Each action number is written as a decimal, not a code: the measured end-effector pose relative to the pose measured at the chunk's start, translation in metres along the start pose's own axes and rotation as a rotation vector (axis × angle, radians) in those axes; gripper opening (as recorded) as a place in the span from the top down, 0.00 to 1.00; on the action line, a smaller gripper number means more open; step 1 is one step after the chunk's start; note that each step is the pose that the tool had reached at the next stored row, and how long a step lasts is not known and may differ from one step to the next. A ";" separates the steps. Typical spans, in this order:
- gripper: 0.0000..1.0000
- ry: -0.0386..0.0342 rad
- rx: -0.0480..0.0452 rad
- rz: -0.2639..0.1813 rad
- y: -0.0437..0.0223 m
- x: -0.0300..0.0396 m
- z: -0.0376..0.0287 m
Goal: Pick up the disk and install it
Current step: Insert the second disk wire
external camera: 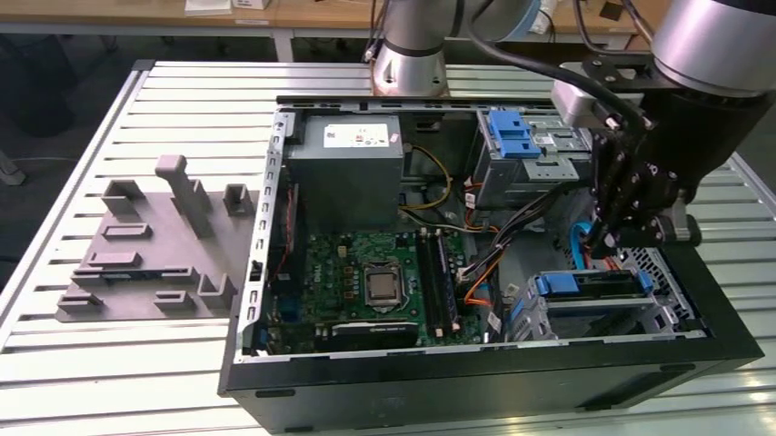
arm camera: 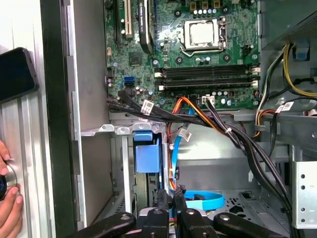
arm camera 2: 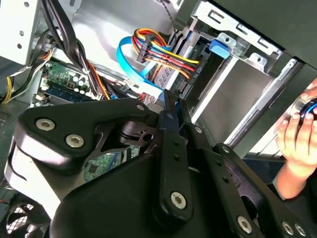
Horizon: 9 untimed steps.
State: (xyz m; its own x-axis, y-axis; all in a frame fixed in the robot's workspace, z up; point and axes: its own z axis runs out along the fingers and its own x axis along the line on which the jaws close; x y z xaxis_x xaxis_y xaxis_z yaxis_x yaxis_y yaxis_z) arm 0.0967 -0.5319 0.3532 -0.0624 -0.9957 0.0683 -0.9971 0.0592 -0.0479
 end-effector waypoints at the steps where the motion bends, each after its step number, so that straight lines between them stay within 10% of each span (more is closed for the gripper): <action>1: 0.84 -0.0004 0.0070 0.000 0.0001 0.0006 0.0001; 9: 0.84 -0.0148 0.0265 -0.001 0.0011 0.0120 0.0057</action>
State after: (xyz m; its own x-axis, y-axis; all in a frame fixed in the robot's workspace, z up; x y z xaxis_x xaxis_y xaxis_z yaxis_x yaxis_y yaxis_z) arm 0.0951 -0.5442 0.3483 -0.0602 -0.9967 0.0536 -0.9957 0.0562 -0.0742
